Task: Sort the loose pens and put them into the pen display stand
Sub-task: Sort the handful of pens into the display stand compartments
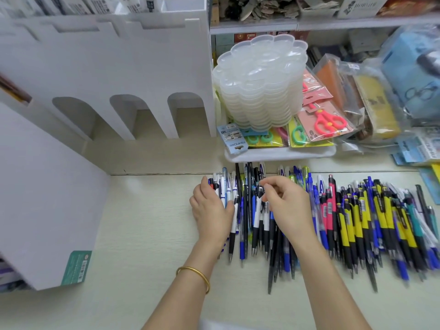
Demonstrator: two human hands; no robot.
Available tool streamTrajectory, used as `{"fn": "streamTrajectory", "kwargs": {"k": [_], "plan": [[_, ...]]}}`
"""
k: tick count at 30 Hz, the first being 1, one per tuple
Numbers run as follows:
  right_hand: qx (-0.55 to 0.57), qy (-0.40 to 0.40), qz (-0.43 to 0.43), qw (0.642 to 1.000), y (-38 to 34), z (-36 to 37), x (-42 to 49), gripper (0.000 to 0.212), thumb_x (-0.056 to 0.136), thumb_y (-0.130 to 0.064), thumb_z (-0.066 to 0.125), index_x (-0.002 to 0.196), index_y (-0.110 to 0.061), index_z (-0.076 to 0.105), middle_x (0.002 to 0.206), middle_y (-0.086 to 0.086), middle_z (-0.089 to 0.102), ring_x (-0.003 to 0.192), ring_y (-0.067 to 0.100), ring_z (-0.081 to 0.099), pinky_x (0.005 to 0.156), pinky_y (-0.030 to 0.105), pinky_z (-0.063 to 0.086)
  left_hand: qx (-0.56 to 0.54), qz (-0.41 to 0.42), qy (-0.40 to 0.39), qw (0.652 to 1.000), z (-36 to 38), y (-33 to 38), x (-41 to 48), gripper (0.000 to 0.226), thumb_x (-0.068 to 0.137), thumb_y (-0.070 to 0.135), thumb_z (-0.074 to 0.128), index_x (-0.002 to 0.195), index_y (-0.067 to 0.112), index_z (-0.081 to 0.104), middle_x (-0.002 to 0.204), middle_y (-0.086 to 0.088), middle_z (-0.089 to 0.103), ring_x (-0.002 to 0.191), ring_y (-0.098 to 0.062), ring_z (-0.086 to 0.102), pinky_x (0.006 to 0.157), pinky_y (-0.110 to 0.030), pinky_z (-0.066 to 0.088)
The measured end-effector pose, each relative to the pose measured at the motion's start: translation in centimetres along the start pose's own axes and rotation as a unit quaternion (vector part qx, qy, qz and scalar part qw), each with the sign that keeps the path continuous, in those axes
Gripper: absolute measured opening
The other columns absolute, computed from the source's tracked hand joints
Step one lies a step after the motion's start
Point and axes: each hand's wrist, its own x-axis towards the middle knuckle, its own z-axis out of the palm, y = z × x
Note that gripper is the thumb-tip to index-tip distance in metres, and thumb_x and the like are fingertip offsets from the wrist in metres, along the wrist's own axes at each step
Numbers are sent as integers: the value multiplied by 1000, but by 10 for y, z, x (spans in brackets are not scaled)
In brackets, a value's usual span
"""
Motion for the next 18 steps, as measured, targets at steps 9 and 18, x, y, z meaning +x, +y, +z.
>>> {"fn": "streamTrajectory", "kwargs": {"k": [9,18], "plan": [[-47,-15,-20,999,-5,3,2,20,95,-12,50,101,-19,68,74,-7,64,70,15,60,66,37,52,41,-29,-42,998,-11,1,2,91,81,18,70,150,11,11,128,-18,41,111,-33,43,95,-34,38],[-56,-28,-28,998,-7,3,-3,20,95,-14,50,104,-18,68,79,-10,64,77,11,61,73,37,53,65,-29,-28,997,-16,-5,6,55,77,12,67,125,9,39,106,-13,59,94,-31,55,69,-35,42]]}}
